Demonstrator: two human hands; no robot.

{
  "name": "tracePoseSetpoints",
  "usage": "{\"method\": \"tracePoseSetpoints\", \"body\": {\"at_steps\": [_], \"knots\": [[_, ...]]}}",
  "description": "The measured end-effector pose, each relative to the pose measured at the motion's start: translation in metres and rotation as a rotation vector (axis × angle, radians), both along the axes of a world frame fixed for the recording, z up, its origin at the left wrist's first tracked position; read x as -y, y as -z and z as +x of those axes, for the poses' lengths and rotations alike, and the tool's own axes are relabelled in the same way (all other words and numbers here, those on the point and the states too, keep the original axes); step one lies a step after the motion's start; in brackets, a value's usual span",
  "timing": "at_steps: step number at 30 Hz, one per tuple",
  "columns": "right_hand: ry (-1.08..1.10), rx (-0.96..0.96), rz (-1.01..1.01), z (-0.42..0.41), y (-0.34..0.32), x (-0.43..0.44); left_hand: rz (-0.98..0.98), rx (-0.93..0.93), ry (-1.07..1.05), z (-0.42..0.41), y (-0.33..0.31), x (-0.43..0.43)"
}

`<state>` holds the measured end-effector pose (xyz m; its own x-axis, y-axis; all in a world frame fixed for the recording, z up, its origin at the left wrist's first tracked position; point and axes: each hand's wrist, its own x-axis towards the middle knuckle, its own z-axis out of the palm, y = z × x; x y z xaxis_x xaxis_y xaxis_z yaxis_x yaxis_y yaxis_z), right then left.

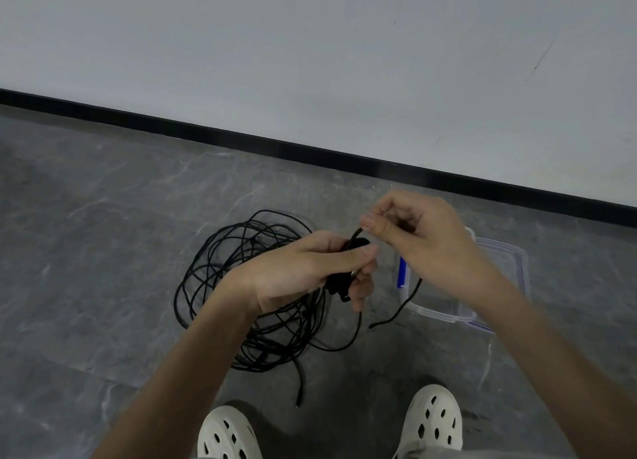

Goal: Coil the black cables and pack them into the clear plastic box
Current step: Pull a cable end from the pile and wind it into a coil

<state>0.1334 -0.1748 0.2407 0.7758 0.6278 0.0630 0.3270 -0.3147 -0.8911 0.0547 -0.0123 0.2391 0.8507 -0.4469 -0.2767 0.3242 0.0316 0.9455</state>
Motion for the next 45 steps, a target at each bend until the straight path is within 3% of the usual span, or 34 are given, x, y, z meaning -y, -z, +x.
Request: {"method": "tracePoseSetpoints", "body": {"at_steps": [11,23,33,41,45], "knots": [[-0.023,-0.108,-0.054,0.011,0.008,0.005,-0.345,-0.057,-0.121,0.002,-0.003,-0.003],[-0.14,-0.465,-0.093,-0.007,0.004,-0.01,-0.67,-0.078,-0.342,0.005,-0.003,-0.007],[-0.33,-0.403,-0.285,-0.021,0.002,-0.013,-0.616,0.037,-0.569,0.008,0.0,-0.006],[-0.319,-0.354,-0.334,-0.022,-0.003,-0.015,-0.179,0.226,-0.72,0.012,0.006,0.004],[-0.324,-0.418,-0.323,-0.02,-0.002,-0.014,-0.058,0.299,-0.745,0.013,0.012,0.006]]}}
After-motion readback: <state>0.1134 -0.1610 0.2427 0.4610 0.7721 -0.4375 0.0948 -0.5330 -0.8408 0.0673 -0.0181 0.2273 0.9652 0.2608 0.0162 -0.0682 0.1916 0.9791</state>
